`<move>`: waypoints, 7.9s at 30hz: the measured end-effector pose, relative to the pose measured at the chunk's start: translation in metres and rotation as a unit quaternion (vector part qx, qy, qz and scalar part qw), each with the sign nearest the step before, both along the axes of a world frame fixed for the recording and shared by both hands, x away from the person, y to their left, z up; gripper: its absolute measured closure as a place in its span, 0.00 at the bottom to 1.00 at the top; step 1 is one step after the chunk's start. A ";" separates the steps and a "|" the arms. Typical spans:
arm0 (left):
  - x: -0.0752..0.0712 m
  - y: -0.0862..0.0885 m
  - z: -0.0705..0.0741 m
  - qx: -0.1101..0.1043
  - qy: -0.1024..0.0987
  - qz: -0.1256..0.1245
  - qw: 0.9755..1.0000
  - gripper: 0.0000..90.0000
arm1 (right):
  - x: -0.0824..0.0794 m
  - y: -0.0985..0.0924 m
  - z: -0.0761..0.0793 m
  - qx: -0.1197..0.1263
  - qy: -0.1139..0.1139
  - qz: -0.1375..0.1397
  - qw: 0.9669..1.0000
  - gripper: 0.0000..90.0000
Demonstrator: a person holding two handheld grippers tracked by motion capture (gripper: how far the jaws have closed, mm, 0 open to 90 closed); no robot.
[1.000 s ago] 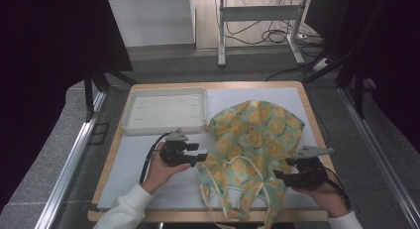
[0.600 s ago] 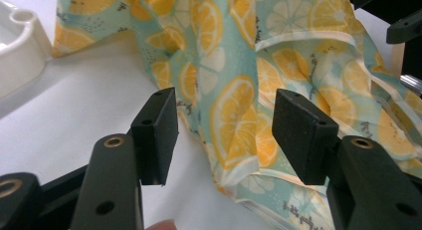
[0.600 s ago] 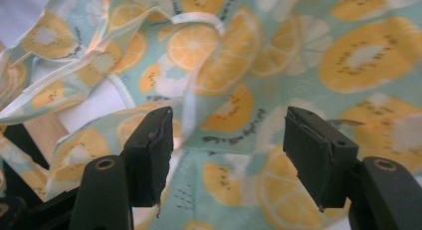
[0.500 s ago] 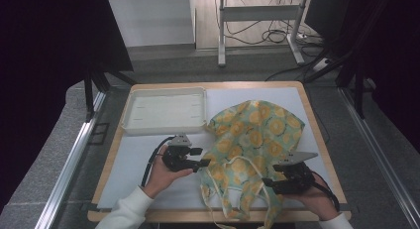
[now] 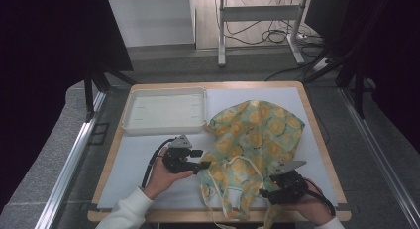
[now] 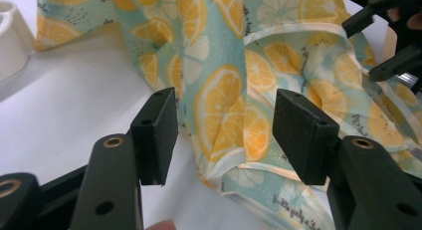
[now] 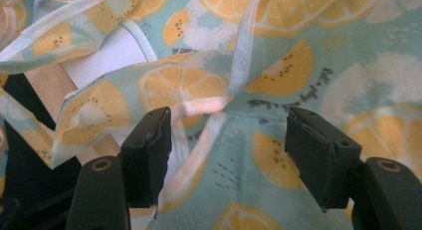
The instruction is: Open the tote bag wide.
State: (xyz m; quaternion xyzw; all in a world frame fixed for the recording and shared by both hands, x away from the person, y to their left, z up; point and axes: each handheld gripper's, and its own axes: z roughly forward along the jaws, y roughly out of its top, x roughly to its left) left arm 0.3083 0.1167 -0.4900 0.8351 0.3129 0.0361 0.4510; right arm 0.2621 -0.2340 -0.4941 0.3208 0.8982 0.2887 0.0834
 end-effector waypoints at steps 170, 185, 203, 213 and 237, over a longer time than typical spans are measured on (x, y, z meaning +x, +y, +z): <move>0.023 -0.039 0.078 -0.018 -0.019 -0.026 0.999 1.00 | 0.052 -0.005 0.095 0.077 -0.074 -0.033 0.994 0.98; 0.030 -0.032 0.091 -0.018 -0.034 -0.016 0.999 1.00 | 0.069 -0.008 0.111 0.072 -0.096 -0.045 0.992 0.98; 0.050 -0.032 0.116 -0.005 -0.051 0.003 0.999 1.00 | 0.091 -0.011 0.128 0.069 -0.119 -0.061 0.989 0.98; 0.062 -0.036 0.123 -0.009 -0.056 0.013 0.998 1.00 | 0.108 -0.010 0.138 0.071 -0.135 -0.068 0.986 0.98; 0.097 -0.040 0.140 -0.002 -0.058 0.043 0.997 1.00 | 0.151 -0.016 0.147 0.074 -0.145 -0.097 0.982 0.98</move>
